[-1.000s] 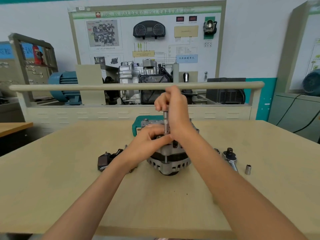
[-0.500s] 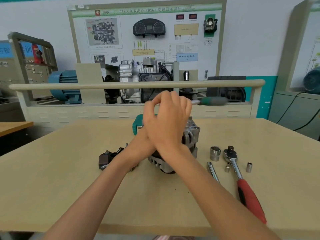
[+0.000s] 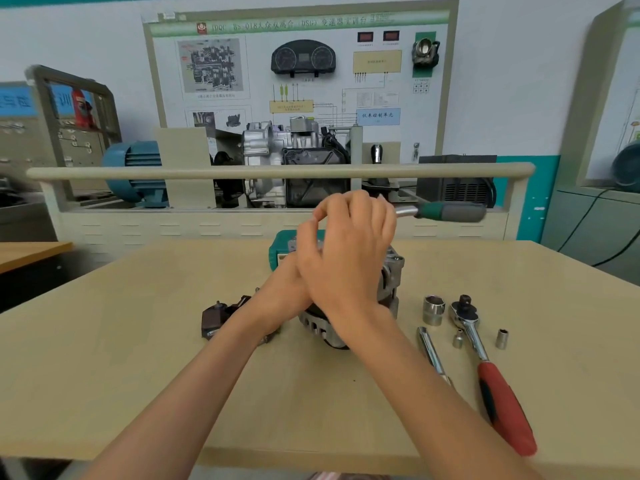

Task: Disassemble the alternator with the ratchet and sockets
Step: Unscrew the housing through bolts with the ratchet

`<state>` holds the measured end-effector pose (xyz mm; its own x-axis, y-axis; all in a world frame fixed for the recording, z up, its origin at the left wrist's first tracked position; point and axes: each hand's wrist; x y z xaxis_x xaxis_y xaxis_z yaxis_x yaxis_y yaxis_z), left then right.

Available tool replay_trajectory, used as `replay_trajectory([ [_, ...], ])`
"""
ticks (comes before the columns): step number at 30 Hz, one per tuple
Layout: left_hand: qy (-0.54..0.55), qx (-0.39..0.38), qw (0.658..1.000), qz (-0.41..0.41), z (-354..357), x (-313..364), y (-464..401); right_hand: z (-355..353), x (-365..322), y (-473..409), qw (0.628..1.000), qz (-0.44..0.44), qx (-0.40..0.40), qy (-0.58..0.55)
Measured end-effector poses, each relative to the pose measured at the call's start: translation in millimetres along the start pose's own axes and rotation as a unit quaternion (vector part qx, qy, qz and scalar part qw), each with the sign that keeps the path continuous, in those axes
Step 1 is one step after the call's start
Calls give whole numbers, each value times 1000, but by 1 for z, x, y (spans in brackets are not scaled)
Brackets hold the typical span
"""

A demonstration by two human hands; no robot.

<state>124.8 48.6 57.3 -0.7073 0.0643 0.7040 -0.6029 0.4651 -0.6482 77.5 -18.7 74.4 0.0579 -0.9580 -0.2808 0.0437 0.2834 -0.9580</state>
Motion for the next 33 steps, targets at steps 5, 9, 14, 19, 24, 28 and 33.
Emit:
replay_trajectory([
  [5,1,-38,999,-39,1,0,-1,1,6,-33,897,274,-94,-334],
  [9,9,-36,999,-39,-2,-1,-1,7,12,-44,755,420,-107,-492],
  [14,9,-11,999,-35,-1,-3,2,3,5,-15,943,183,-21,-278],
  [19,17,6,999,-48,1,-7,3,3,2,-9,999,25,-3,-48],
  [24,23,-33,997,-60,0,-6,-2,9,7,-43,808,366,-108,-449],
  [28,38,-33,997,-50,-2,-8,1,16,12,-46,740,409,-149,-513],
  [33,52,-30,996,-59,-2,-8,0,18,19,-49,684,425,-207,-556],
])
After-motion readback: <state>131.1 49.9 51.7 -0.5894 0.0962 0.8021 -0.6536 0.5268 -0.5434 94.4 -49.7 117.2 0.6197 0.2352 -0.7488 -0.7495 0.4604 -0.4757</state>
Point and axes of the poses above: each hand's wrist, its own y-axis away from the middle knuckle, its own z-axis out of the palm, x = y × z, and after that the axes turned 13 degrees about x, right-handed
